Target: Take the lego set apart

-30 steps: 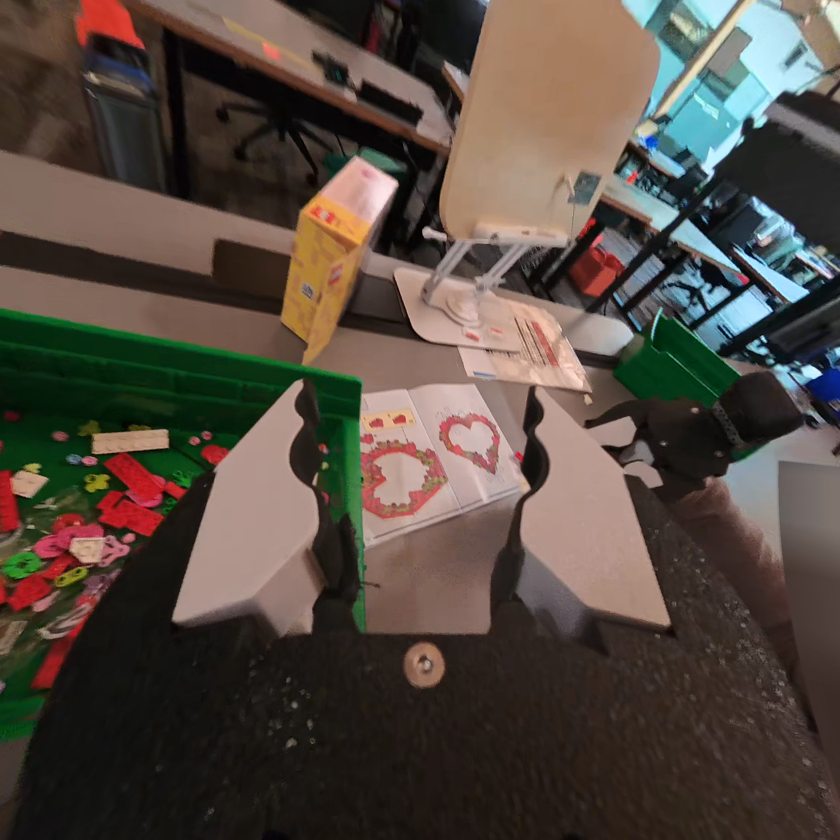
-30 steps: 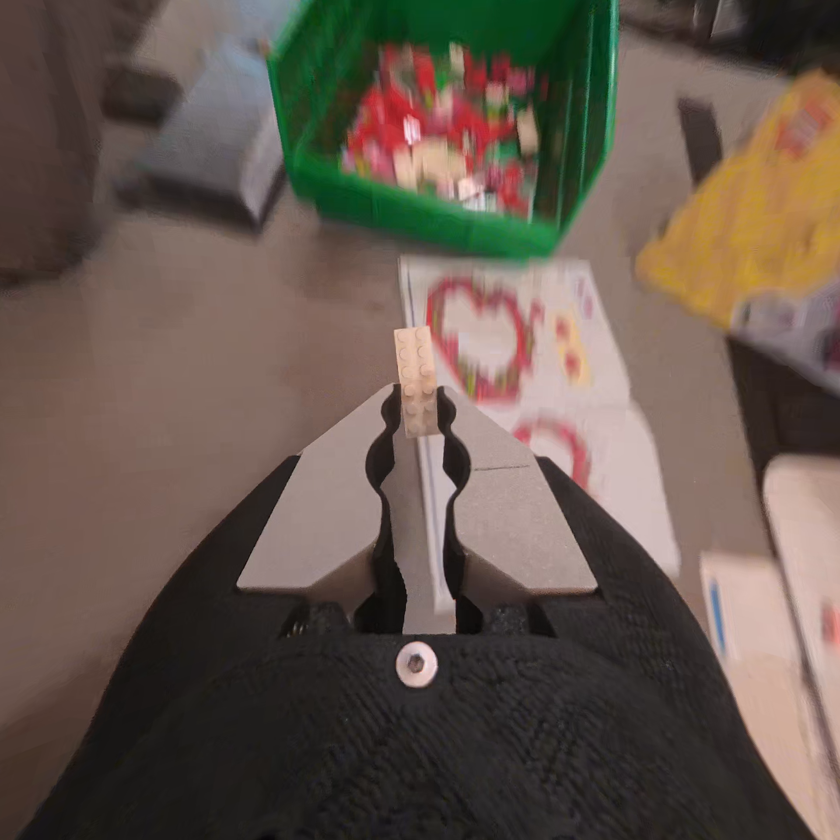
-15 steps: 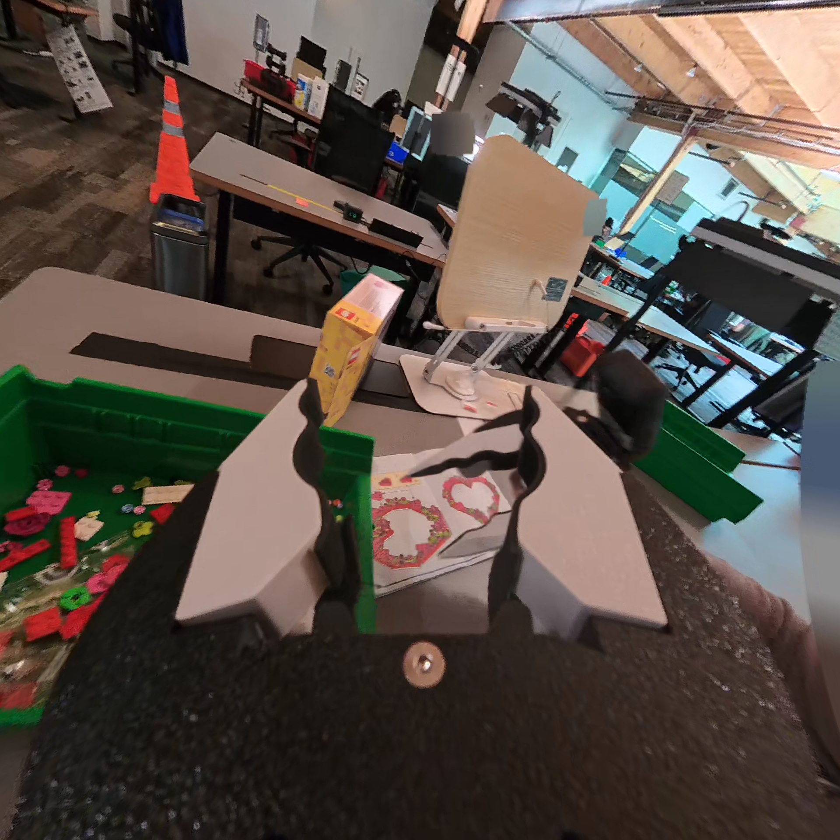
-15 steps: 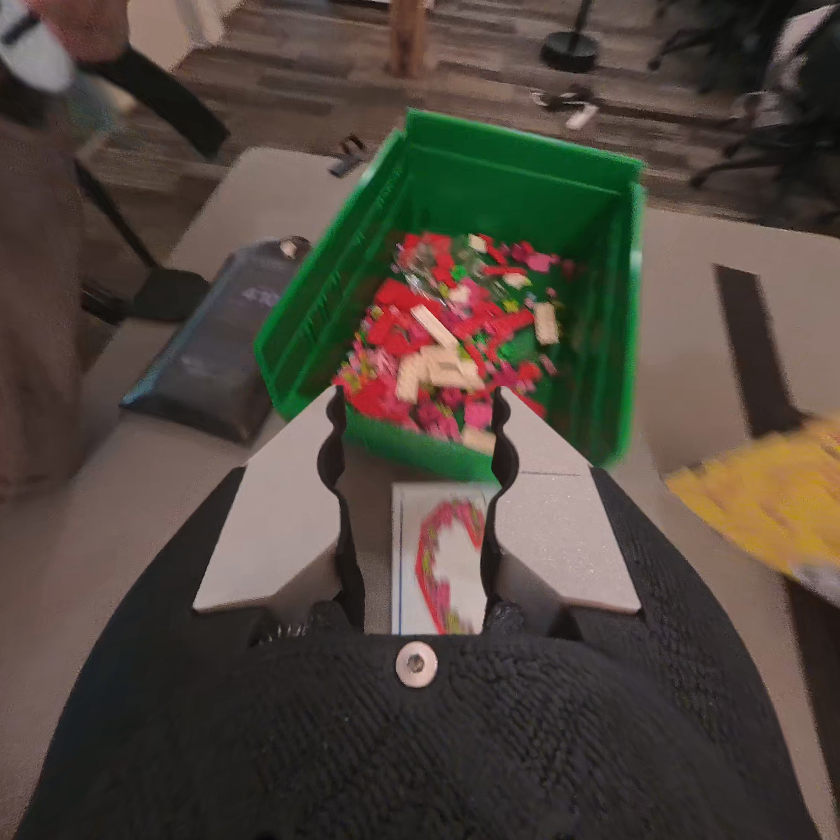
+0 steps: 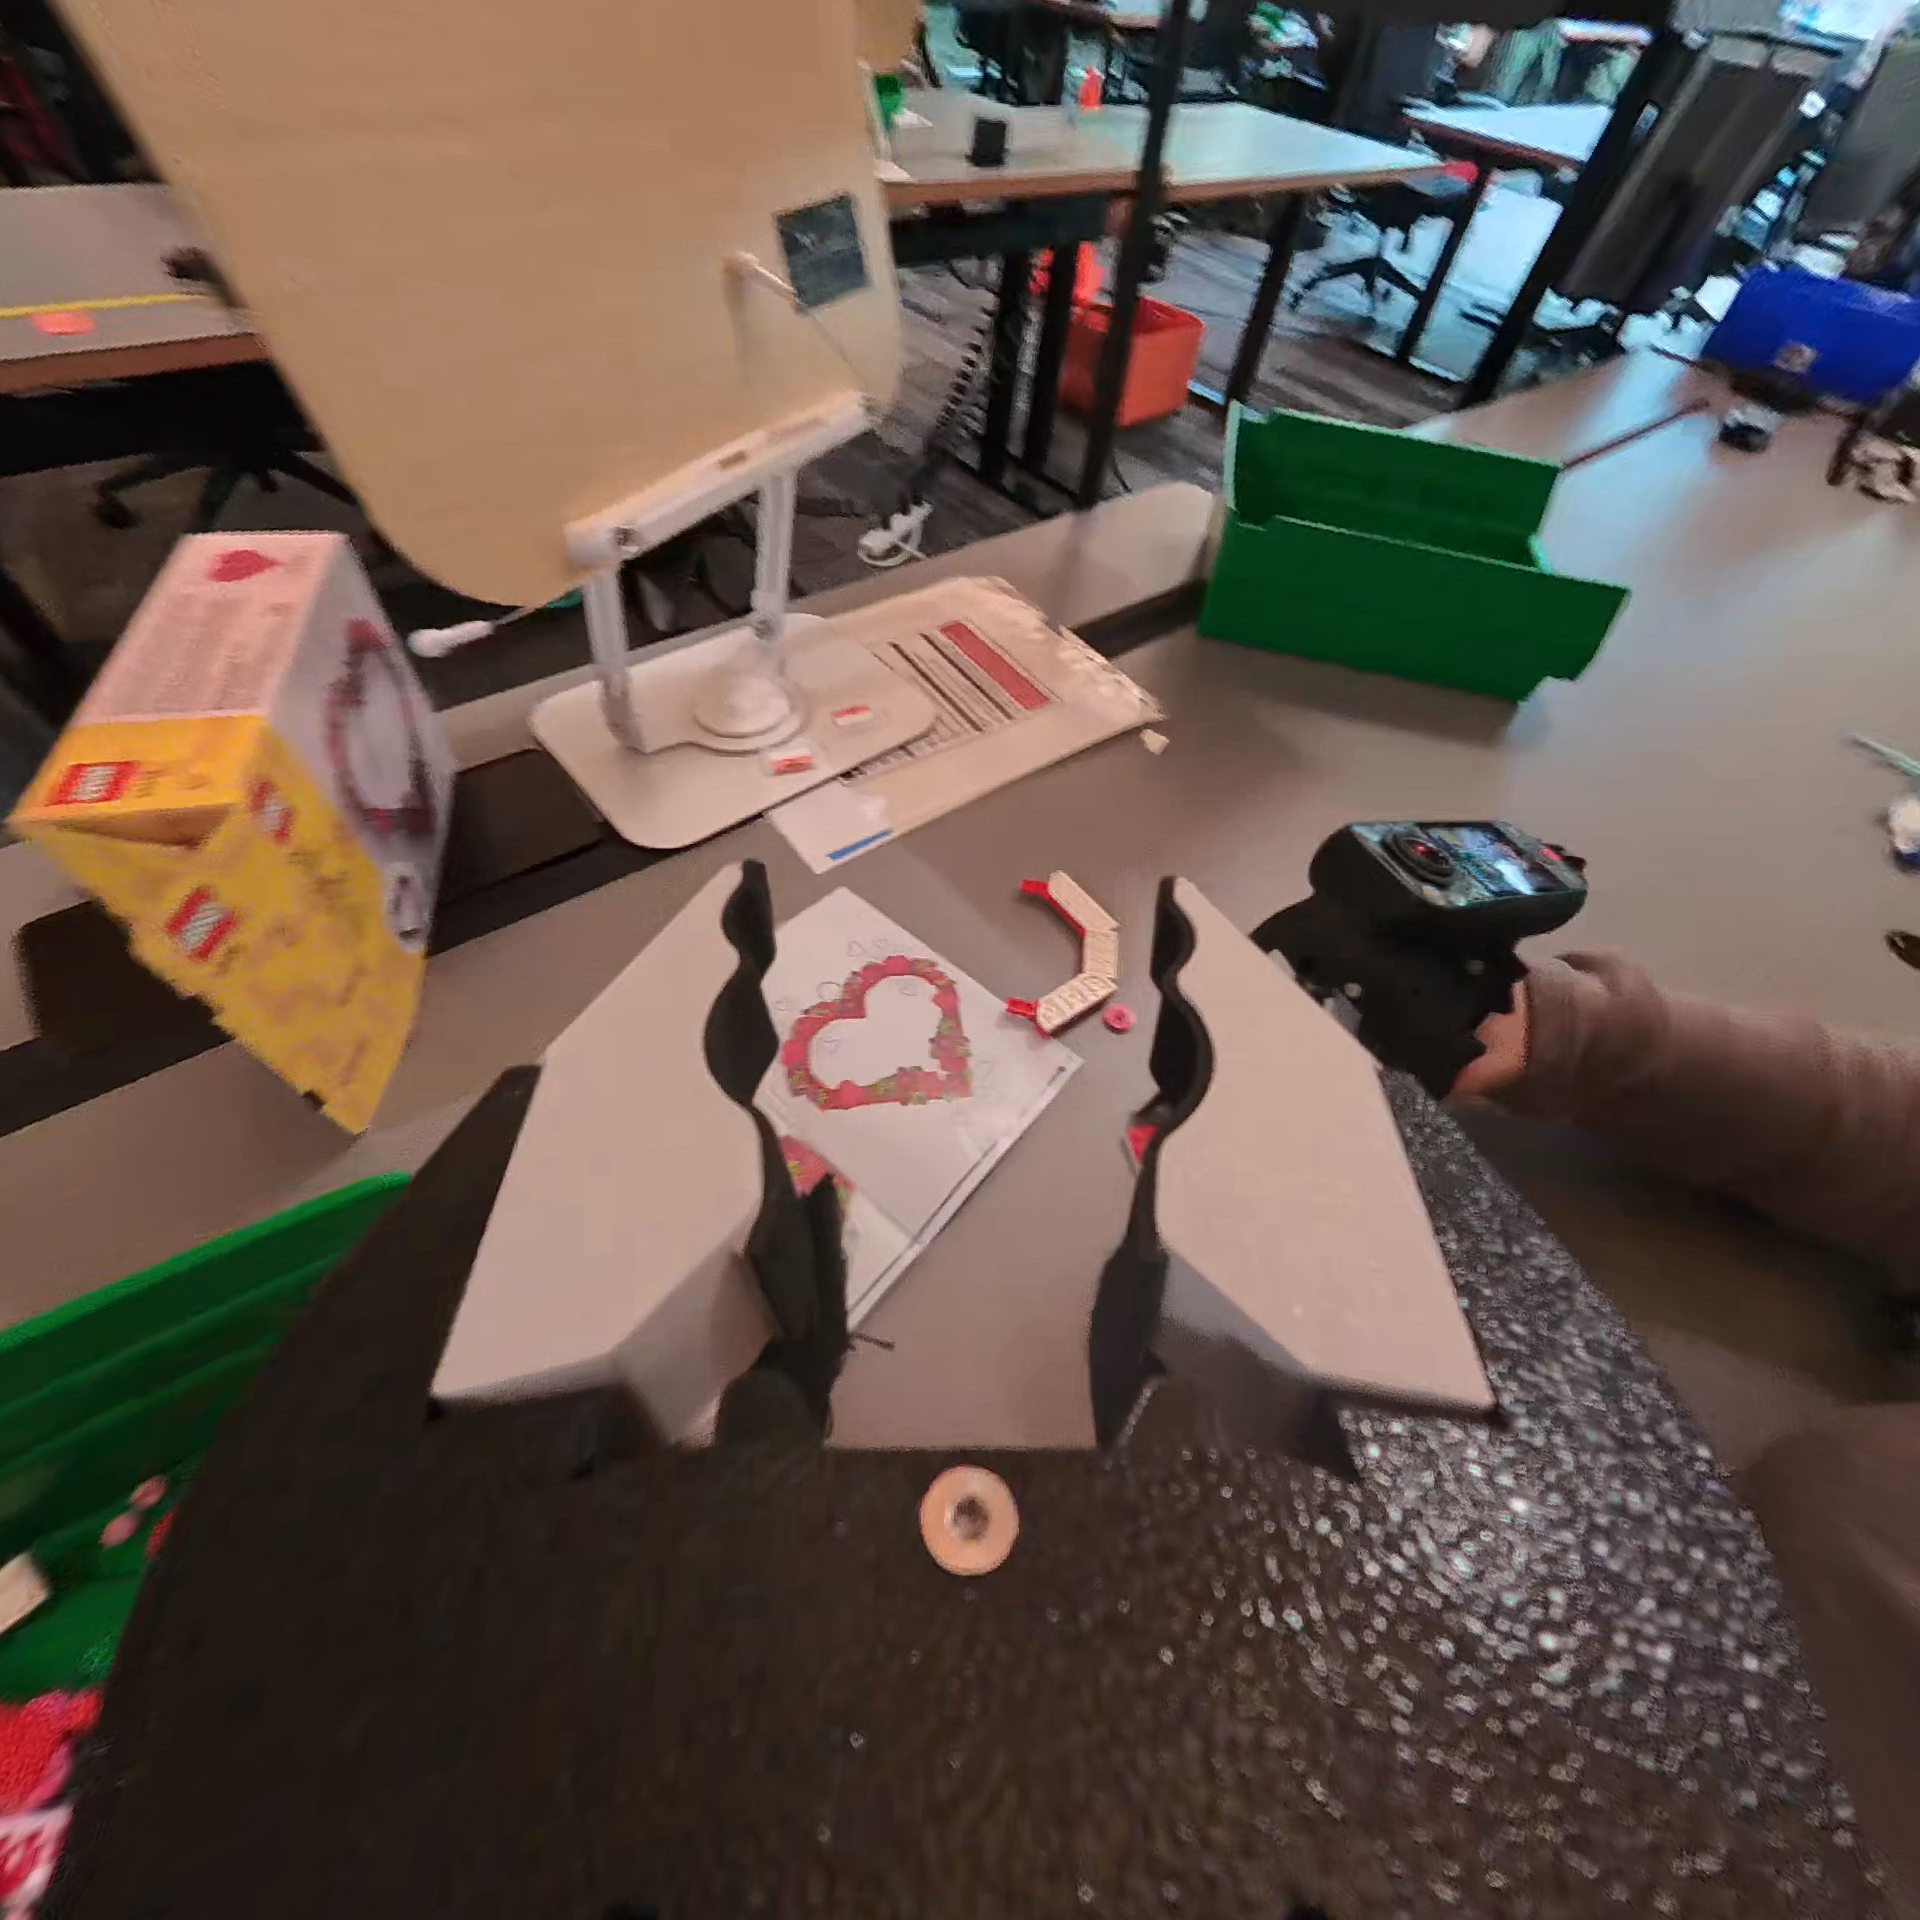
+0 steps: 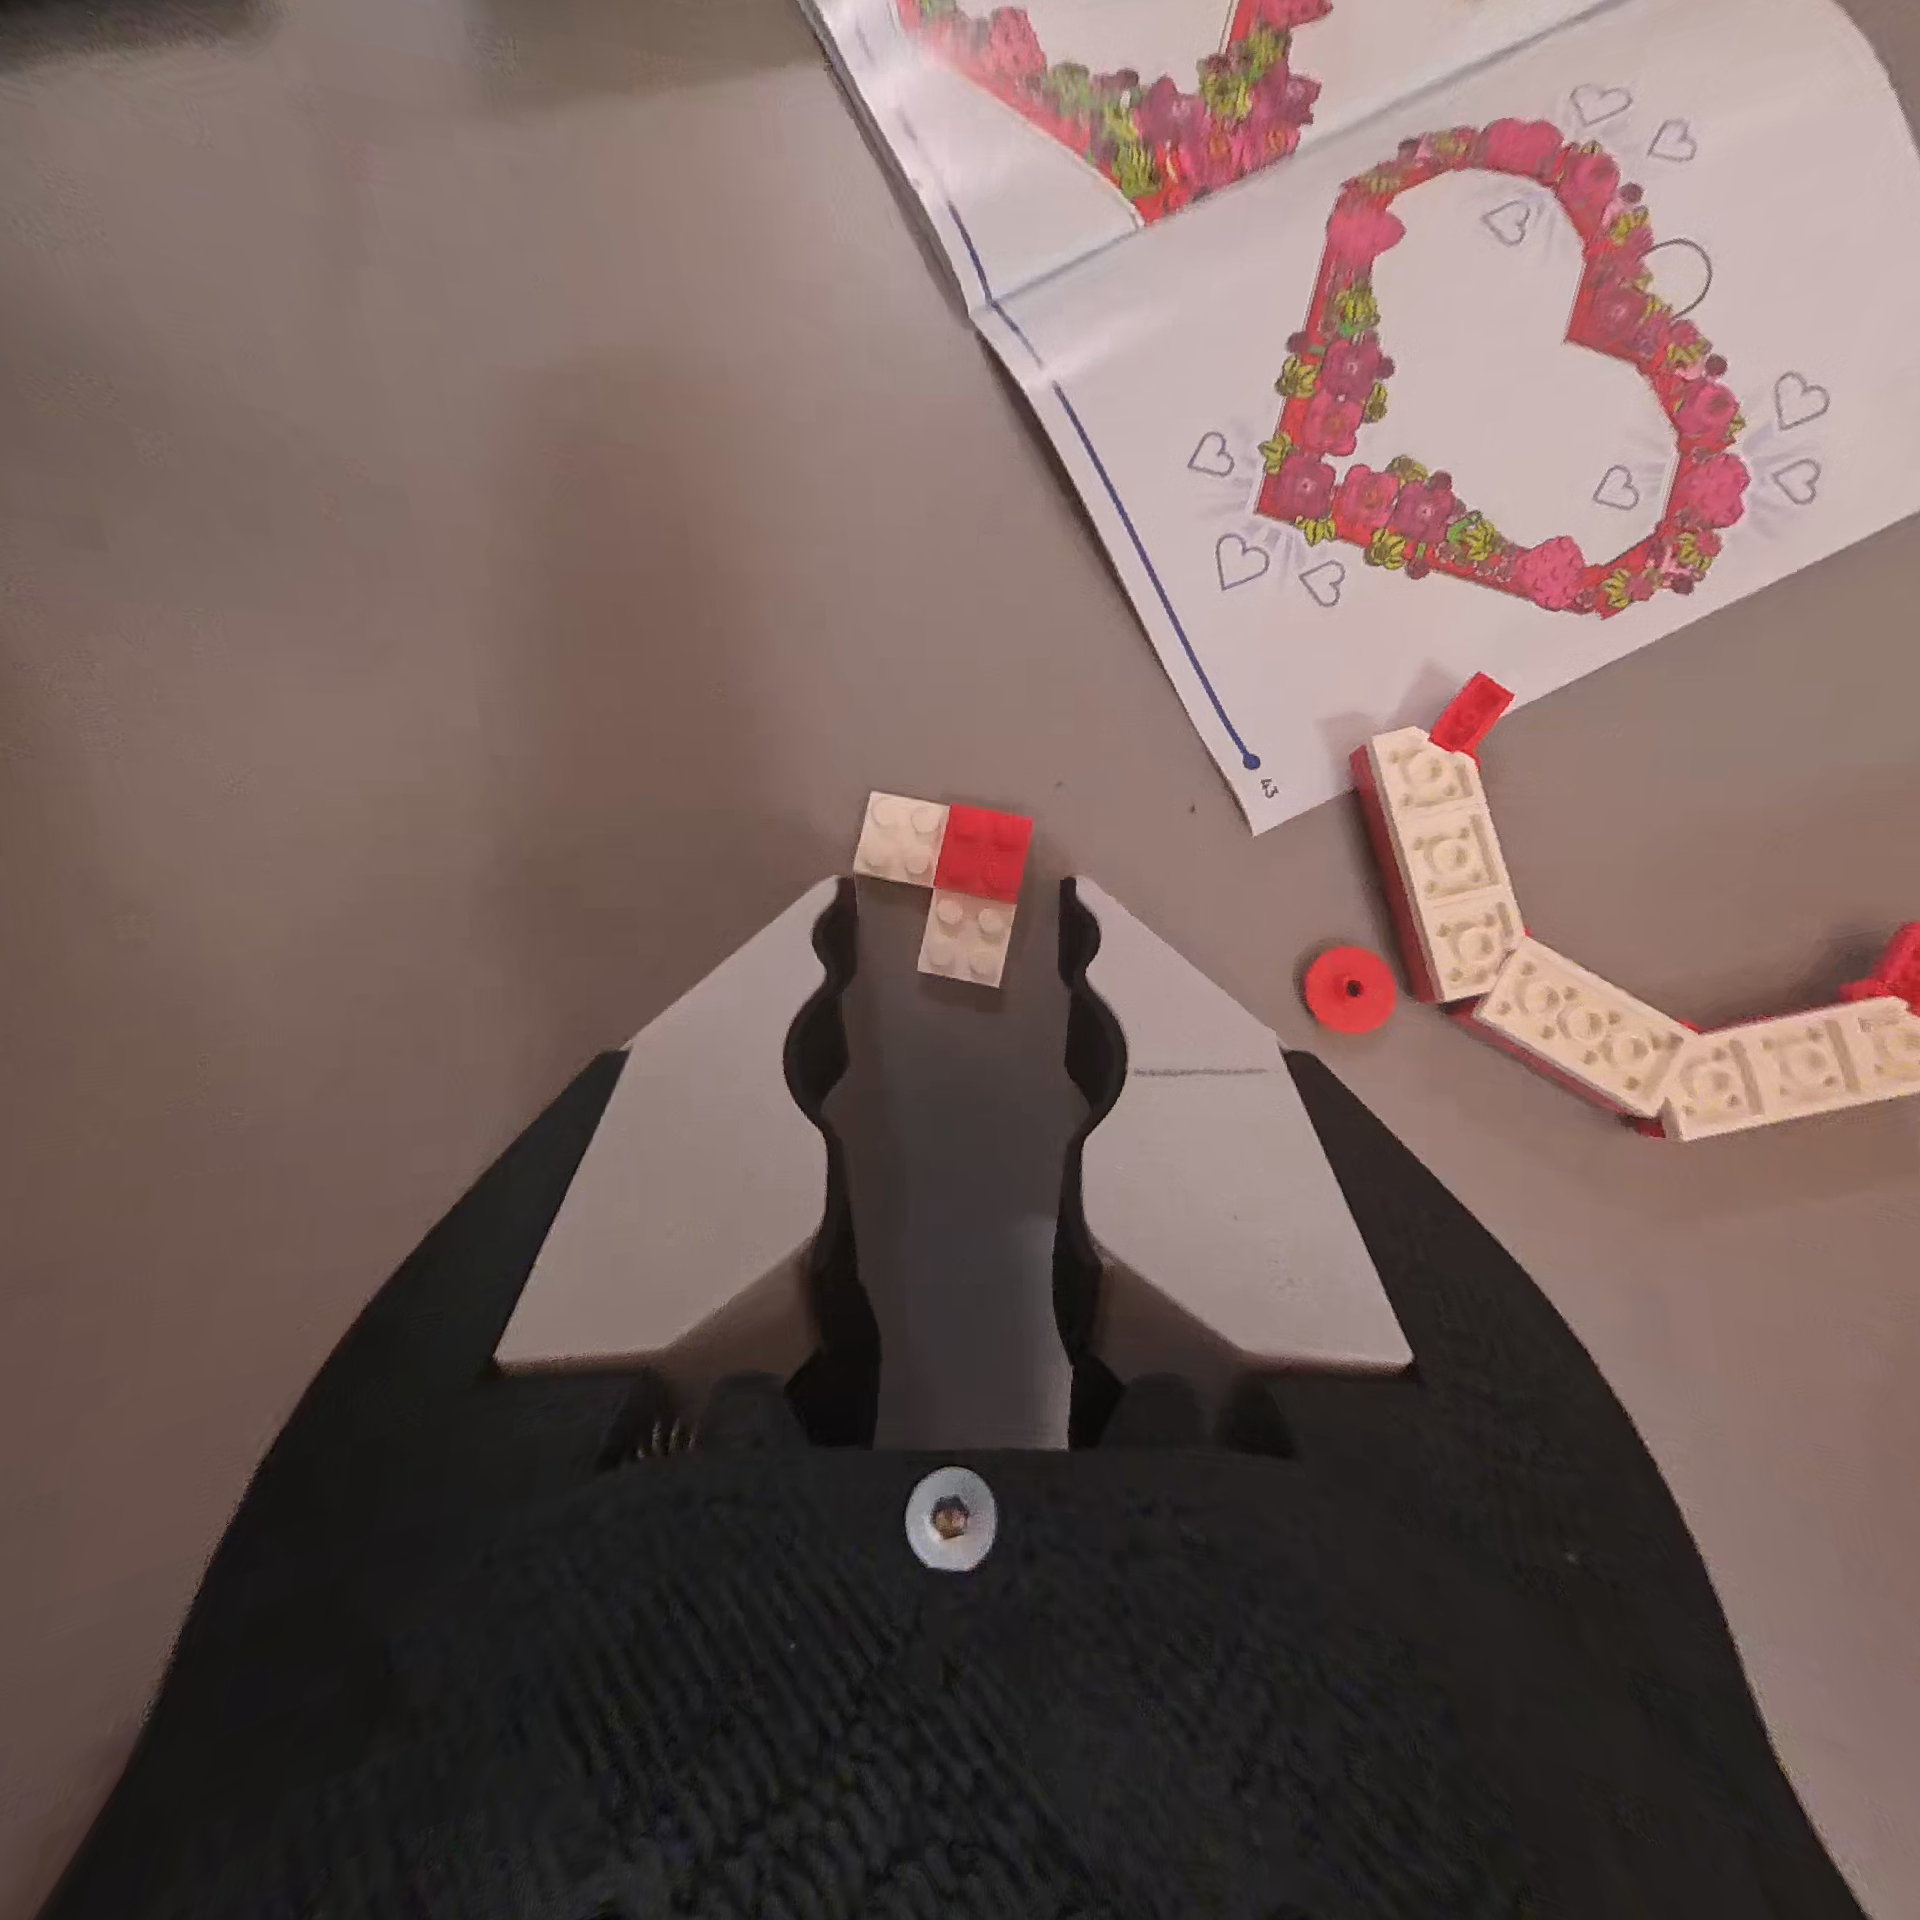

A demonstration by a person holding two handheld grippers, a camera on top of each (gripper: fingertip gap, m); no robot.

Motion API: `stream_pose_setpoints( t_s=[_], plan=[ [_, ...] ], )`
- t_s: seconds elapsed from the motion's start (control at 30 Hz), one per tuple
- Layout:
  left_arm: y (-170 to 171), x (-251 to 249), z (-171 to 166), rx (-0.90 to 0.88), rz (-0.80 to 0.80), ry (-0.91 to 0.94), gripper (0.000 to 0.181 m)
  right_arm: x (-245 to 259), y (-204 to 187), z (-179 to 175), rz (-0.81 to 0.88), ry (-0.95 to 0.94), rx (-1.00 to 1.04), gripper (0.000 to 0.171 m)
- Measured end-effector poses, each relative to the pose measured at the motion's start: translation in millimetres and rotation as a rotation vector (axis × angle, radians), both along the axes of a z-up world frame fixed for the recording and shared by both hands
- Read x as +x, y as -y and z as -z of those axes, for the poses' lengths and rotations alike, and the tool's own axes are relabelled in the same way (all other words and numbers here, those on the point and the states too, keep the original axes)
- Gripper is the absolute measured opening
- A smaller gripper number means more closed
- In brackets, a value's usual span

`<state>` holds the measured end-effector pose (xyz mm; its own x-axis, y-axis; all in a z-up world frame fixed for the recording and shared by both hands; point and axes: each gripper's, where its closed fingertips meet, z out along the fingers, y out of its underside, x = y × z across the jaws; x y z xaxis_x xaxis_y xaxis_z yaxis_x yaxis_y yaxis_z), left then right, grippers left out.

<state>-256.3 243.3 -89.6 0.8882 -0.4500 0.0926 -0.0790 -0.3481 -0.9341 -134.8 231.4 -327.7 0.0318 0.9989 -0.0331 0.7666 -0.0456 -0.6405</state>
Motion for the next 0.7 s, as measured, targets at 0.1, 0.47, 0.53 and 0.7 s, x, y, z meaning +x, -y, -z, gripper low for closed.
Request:
stream_pose_setpoints(
  t_s=[0.1, 0.47, 0.53, 0.7],
  plan=[
    [-1, 29, 12, -0.041, 0.094, -0.016, 0.072, 0, 4, 0, -0.009, -0.015, 0.045, 0.034],
    [5, 109, 37, -0.117, 0.501, 0.112, 0.071, -14, -29, -197, -0.091, -0.381, 0.954, 0.015],
    [15, 120, 22, -0.041, 0.589, 0.155, 0.057, -14, -19, -219, -0.142, -0.404, 1.096, 0.014],
    [25, 123, 11, 0.13, 0.622, 0.014, 0.012, -7, 4, -239, -0.194, -0.465, 1.283, 0.014]
  ],
)
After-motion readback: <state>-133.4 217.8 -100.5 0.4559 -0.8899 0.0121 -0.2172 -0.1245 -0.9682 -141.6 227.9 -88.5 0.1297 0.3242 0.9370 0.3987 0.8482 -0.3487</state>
